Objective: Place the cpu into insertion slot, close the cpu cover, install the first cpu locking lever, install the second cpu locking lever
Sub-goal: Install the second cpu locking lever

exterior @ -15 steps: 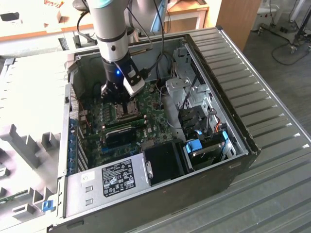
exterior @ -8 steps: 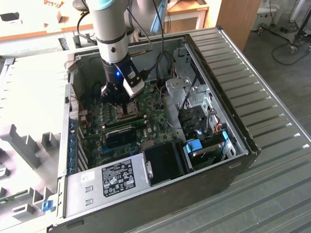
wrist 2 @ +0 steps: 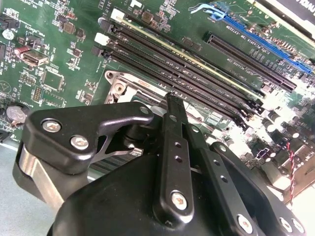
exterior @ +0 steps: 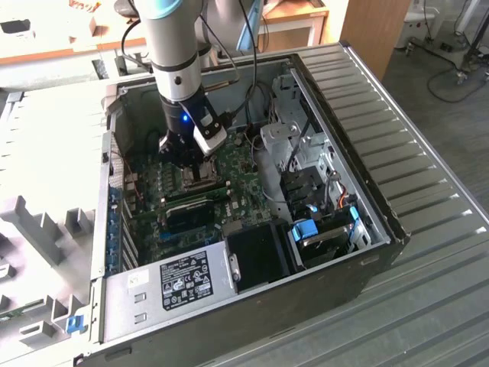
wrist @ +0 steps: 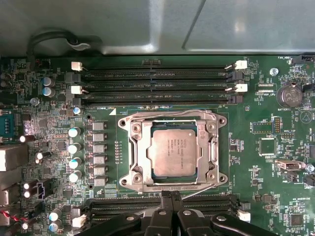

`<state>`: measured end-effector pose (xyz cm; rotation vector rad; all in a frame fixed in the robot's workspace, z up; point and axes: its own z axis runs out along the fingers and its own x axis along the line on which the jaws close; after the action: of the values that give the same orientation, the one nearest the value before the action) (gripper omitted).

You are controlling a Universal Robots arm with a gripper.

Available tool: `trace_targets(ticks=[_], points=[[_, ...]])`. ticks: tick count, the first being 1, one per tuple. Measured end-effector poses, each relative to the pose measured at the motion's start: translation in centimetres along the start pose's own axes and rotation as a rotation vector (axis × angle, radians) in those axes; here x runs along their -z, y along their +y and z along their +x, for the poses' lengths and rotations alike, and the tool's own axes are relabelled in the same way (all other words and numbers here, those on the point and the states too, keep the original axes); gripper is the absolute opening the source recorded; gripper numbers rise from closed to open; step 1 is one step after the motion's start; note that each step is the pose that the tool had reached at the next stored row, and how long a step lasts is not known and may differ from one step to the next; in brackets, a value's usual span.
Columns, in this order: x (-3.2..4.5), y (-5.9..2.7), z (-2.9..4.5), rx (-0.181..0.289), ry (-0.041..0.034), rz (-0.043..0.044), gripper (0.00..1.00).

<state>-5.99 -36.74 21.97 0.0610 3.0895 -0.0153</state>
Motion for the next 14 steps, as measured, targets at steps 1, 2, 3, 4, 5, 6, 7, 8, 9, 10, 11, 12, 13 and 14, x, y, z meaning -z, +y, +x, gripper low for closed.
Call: trace_targets(ticks=[1,2,3,4,5,6,7,8,9,10,11,12,13,14], points=[[0.00,0.00,0.00,0.000,0.0001,0.0001,0.11],[-0.01,0.00,0.00,0.000,0.0000,0.0000,0.11],[-0.02,0.00,0.00,0.000,-0.0001,-0.0002,0.11],[-0.03,0.01,0.00,0.000,-0.0001,-0.0002,0.11],[-0.05,0.01,0.00,0.000,-0.0001,-0.0003,0.11],[-0.07,0.01,0.00,0.000,-0.0002,-0.0004,0.11],[-0.11,0.01,0.01,0.000,-0.0002,-0.0005,0.11],[-0.15,0.01,0.01,0.000,-0.0002,-0.0004,0.11],[-0.20,0.01,0.01,0.000,-0.0001,-0.0002,0.11],[-0.24,0.01,0.01,0.000,-0.0001,-0.0002,0.11],[-0.25,0.00,0.02,0.000,0.0000,-0.0001,0.11],[-0.25,0.00,0.02,0.000,0.0001,0.0001,0.11],[-0.25,0.00,0.02,0.000,0.0001,0.0001,0.11],[-0.26,0.01,0.01,0.000,0.0000,0.0000,0.11]])
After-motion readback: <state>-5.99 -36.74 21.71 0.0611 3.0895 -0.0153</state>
